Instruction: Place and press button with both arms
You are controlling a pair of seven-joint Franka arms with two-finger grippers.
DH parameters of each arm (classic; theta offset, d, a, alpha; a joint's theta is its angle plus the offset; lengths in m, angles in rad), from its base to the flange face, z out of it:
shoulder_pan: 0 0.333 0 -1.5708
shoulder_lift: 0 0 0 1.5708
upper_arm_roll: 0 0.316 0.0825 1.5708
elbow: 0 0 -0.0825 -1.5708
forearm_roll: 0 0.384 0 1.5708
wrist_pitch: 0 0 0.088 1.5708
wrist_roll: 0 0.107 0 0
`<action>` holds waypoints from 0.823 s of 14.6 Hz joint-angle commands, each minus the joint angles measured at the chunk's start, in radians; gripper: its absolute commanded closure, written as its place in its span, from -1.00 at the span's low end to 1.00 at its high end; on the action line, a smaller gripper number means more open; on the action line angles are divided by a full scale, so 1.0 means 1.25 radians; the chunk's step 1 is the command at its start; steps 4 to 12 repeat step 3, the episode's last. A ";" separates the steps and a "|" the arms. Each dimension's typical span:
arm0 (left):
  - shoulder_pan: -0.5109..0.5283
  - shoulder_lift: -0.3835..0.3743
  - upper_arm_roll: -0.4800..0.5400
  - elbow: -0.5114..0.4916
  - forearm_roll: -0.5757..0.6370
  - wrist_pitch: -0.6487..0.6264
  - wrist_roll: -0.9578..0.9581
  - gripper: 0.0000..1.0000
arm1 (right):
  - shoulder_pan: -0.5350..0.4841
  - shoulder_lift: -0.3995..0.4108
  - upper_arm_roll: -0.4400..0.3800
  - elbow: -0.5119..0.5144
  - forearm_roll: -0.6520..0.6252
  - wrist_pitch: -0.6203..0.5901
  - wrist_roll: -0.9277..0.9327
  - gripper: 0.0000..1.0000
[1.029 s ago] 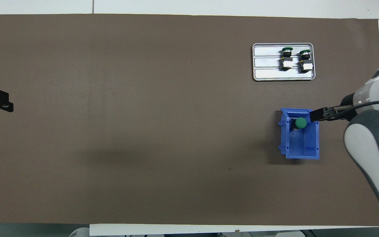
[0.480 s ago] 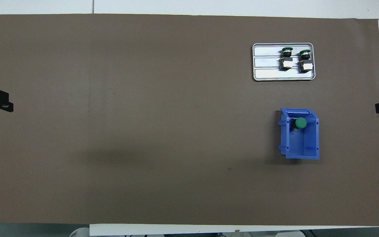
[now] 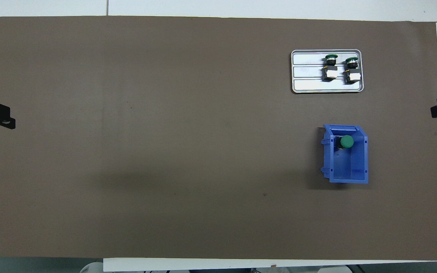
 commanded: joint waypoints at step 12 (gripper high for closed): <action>0.007 -0.012 -0.004 -0.010 0.014 -0.002 0.006 -1.00 | -0.001 0.004 0.002 0.006 -0.001 -0.004 0.004 -0.99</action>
